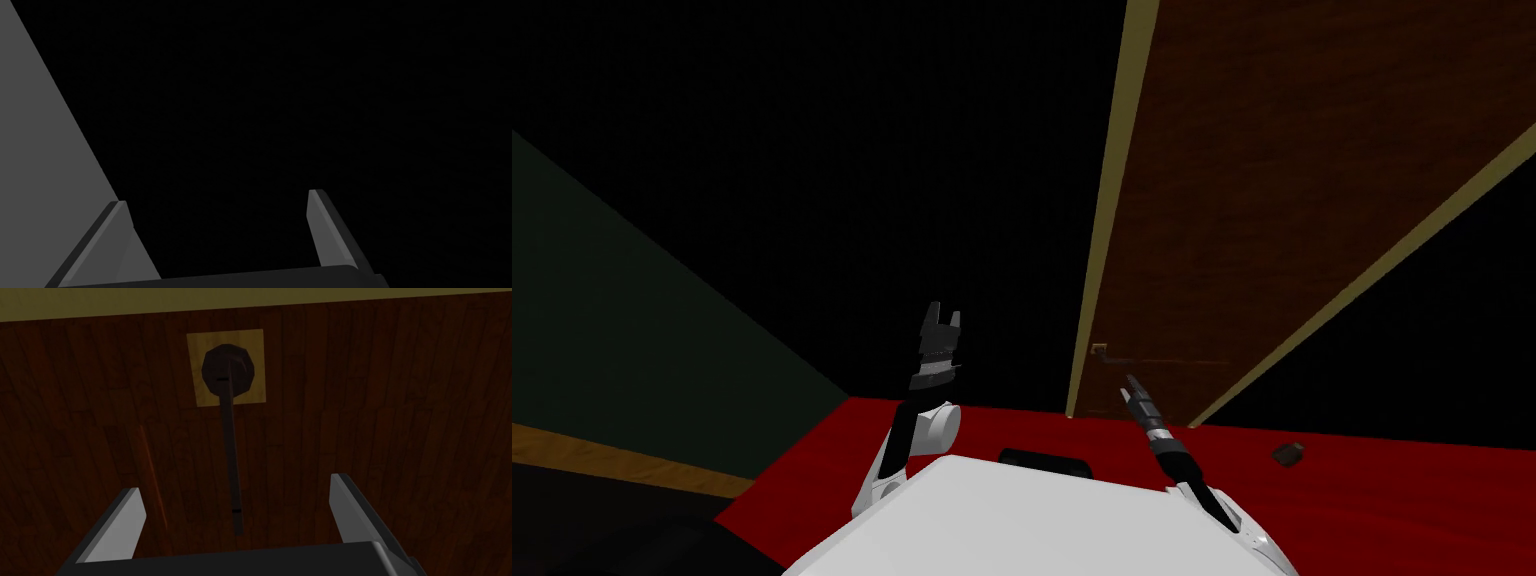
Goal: Pull the door open
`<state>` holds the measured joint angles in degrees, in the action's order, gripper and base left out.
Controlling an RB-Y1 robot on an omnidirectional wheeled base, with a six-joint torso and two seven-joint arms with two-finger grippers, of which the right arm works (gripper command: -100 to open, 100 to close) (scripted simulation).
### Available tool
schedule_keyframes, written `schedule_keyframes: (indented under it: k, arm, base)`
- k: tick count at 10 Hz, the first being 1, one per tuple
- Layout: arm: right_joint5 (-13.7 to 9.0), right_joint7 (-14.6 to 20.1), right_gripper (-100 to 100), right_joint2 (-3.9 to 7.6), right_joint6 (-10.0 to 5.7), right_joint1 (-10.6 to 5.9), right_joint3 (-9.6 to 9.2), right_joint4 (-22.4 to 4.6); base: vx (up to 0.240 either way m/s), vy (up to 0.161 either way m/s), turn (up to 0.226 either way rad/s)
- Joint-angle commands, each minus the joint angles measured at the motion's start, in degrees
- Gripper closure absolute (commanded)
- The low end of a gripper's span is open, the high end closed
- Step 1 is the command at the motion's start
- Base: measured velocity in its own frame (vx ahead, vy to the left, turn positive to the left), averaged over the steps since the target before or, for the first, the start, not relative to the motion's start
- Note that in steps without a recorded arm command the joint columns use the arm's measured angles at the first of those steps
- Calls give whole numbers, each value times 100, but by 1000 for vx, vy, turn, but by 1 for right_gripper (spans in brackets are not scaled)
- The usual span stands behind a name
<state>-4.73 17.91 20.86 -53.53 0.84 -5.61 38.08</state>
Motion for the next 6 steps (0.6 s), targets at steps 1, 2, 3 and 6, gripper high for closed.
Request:
schedule_keyframes:
  k: [1, 2, 3, 6]
  arm:
    - [-72, 24, -100, 43, -97, 3, 114, -157]
    - [-72, 24, -100, 43, -97, 3, 114, -157]
    - [-97, 36, -100, 64, -124, 13, 154, -199]
    - [-214, 90, -100, 165, -250, 60, 337, -394]
  base:
    - [192, 50, 206]
    - [148, 29, 87]
    - [82, 17, 63]
    - [137, 1, 172]
